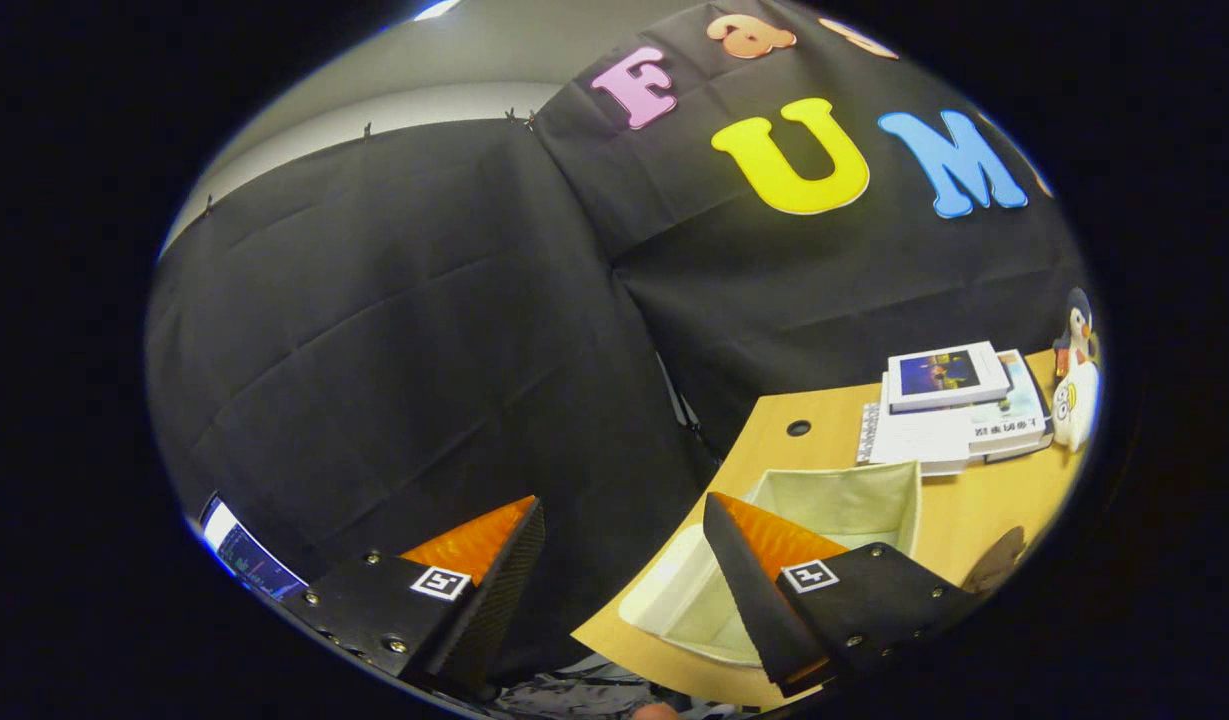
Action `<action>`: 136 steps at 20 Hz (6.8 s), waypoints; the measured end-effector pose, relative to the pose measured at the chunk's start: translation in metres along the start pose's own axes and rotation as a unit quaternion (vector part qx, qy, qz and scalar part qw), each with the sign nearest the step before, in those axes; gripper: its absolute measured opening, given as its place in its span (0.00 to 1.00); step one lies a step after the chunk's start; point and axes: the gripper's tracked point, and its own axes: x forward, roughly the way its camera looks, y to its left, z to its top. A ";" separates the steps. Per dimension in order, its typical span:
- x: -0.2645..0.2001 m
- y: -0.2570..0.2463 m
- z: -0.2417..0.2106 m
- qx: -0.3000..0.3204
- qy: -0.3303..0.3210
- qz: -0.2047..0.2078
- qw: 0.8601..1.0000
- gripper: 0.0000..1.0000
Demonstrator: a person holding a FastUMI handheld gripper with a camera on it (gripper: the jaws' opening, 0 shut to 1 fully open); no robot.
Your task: Open the storage box then place both shoes into the box .Put the left shoe in first, then the right shoe, with the right side of both shoes facing outward in a uniform manner.
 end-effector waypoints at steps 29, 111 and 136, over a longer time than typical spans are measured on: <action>-0.166 -0.325 -0.109 0.015 0.070 -0.276 0.958 0.98; 0.093 -0.190 -0.178 0.257 0.171 -0.266 0.913 0.04; 0.037 -0.163 -0.092 0.132 0.114 -0.188 0.967 0.98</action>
